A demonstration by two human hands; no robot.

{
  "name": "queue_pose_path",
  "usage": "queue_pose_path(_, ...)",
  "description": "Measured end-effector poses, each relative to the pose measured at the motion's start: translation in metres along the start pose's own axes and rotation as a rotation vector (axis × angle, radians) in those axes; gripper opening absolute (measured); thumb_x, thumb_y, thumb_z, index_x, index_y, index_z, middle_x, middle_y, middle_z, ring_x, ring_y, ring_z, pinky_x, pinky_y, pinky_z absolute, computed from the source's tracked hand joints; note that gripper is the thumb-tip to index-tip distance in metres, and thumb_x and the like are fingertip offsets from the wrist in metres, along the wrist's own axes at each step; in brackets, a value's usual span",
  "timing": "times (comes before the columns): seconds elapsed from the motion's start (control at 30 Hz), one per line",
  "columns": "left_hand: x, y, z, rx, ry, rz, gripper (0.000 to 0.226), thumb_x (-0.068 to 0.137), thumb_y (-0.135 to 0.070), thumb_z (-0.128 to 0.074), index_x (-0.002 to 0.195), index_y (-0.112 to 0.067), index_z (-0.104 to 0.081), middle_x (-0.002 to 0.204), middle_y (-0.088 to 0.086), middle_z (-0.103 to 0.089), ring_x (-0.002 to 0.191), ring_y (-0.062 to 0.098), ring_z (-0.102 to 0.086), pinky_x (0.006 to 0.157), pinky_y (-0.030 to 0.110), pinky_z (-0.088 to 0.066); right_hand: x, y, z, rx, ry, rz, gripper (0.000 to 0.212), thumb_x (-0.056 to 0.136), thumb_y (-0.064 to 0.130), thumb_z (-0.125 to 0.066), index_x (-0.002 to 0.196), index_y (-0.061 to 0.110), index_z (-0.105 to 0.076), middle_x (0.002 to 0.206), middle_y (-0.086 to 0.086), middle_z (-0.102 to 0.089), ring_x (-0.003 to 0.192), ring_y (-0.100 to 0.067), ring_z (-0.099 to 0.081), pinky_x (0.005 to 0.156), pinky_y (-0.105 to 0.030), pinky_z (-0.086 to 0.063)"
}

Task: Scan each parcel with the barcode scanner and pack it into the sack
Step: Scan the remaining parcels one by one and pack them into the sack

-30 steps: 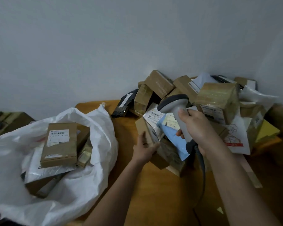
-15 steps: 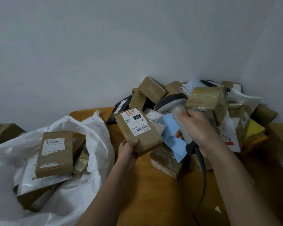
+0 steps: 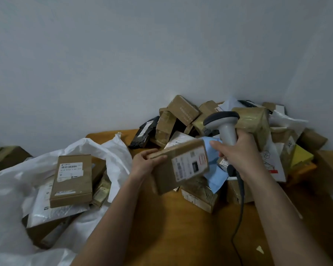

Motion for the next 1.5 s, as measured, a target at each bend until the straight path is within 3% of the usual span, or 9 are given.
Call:
queue_pose_path(0.1, -0.005, -0.015, 0.004, 0.107, 0.042, -0.025, 0.078, 0.056, -0.044, -0.088, 0.125, -0.026, -0.055, 0.118, 0.003, -0.058, 0.104, 0.024, -0.062, 0.089, 0.045, -0.056, 0.0, -0.011, -0.014, -0.06, 0.091, -0.044, 0.05, 0.075, 0.028, -0.084, 0.114, 0.011, -0.056, 0.09, -0.008, -0.065, 0.061, -0.005, -0.065, 0.06, -0.032, -0.052)
queue_pose_path(0.23, -0.012, -0.026, 0.003, 0.071, 0.141, -0.037, 0.094, 0.043, -0.051, -0.089, 0.126, -0.026, -0.054, 0.117, 0.005, -0.06, 0.103, 0.027, -0.064, 0.089, 0.045, -0.056, -0.005, -0.019, -0.039, -0.152, 0.27, -0.075, 0.065, 0.067, 0.035, -0.089, 0.118, 0.013, -0.054, 0.106, -0.005, -0.062, 0.091, -0.022, -0.064, 0.08, -0.045, -0.056)
queue_pose_path(0.37, -0.016, -0.033, 0.001, 0.031, 0.247, -0.059, 0.077, 0.053, -0.04, -0.085, 0.122, -0.025, -0.056, 0.115, 0.015, -0.063, 0.092, 0.029, -0.069, 0.07, 0.034, -0.058, -0.011, -0.029, -0.055, -0.218, 0.404, -0.113, 0.065, 0.061, 0.035, -0.092, 0.111, 0.014, -0.055, 0.103, -0.003, -0.066, 0.091, -0.021, -0.065, 0.083, -0.048, -0.056)
queue_pose_path(0.53, -0.02, -0.036, 0.003, 0.002, 0.324, -0.11, 0.057, 0.061, -0.033, -0.083, 0.113, -0.028, -0.062, 0.091, 0.002, -0.073, 0.077, 0.018, -0.072, 0.061, 0.025, -0.056, -0.016, -0.032, -0.066, -0.278, 0.492, -0.109, 0.069, 0.058, 0.041, -0.092, 0.108, 0.027, -0.045, 0.093, 0.006, -0.063, 0.076, -0.009, -0.065, 0.056, -0.025, -0.051)
queue_pose_path(0.7, -0.014, -0.03, 0.03, 0.005, -0.033, -0.122, 0.089, 0.057, -0.046, -0.08, 0.135, -0.019, -0.047, 0.123, 0.002, -0.056, 0.109, 0.02, -0.059, 0.087, 0.035, -0.054, -0.011, -0.041, -0.064, -0.127, 0.362, -0.186, 0.05, 0.065, 0.034, -0.09, 0.095, 0.021, -0.052, 0.09, -0.008, -0.068, 0.074, -0.022, -0.069, 0.071, -0.044, -0.06)
queue_pose_path(0.8, -0.023, 0.002, 0.023, -0.068, 0.048, 0.017, 0.101, 0.055, -0.045, -0.081, 0.141, -0.015, -0.039, 0.131, 0.009, -0.055, 0.115, 0.028, -0.058, 0.101, 0.05, -0.049, -0.007, -0.046, -0.06, 0.08, 0.241, -0.271, 0.046, 0.07, 0.03, -0.087, 0.1, 0.011, -0.058, 0.081, -0.012, -0.068, 0.065, -0.022, -0.066, 0.06, -0.038, -0.056)
queue_pose_path(1.03, -0.046, 0.063, -0.033, -0.262, 0.462, 0.269, 0.058, 0.073, -0.018, -0.082, 0.125, -0.015, -0.056, 0.115, 0.009, -0.072, 0.107, 0.026, -0.069, 0.093, 0.047, -0.055, -0.005, -0.054, -0.059, 0.359, 0.072, -0.378, 0.036, 0.074, 0.023, -0.085, 0.095, 0.008, -0.06, 0.069, -0.007, -0.065, 0.044, -0.009, -0.058, 0.045, -0.024, -0.048)
queue_pose_path(1.23, -0.033, 0.068, -0.022, -0.419, 0.293, 0.281, 0.053, 0.071, -0.015, -0.081, 0.118, -0.004, -0.056, 0.108, 0.016, -0.073, 0.101, 0.029, -0.071, 0.077, 0.036, -0.06, -0.005, -0.041, -0.049, 0.249, 0.036, -0.299, 0.026, 0.091, 0.041, -0.064, 0.091, 0.015, -0.059, 0.08, -0.006, -0.065, 0.053, -0.01, -0.063, 0.053, -0.029, -0.049)
queue_pose_path(1.5, -0.024, 0.086, -0.014, -0.47, 0.048, 0.369, 0.028, 0.082, -0.008, -0.074, 0.103, -0.003, -0.056, 0.097, 0.017, -0.074, 0.089, 0.028, -0.074, 0.065, 0.034, -0.06, -0.036, 0.027, -0.04, 0.109, 0.268, -0.087, 0.03, 0.1, 0.037, -0.046, 0.094, 0.014, -0.063, 0.071, -0.003, -0.066, 0.05, -0.005, -0.062, 0.055, -0.028, -0.047)
Point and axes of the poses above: each hand's wrist, its own x-axis towards the middle knuckle, its own z-axis out of the back of the hand, y = z × x, the point moved 7 cm from there along x, towards the middle knuckle
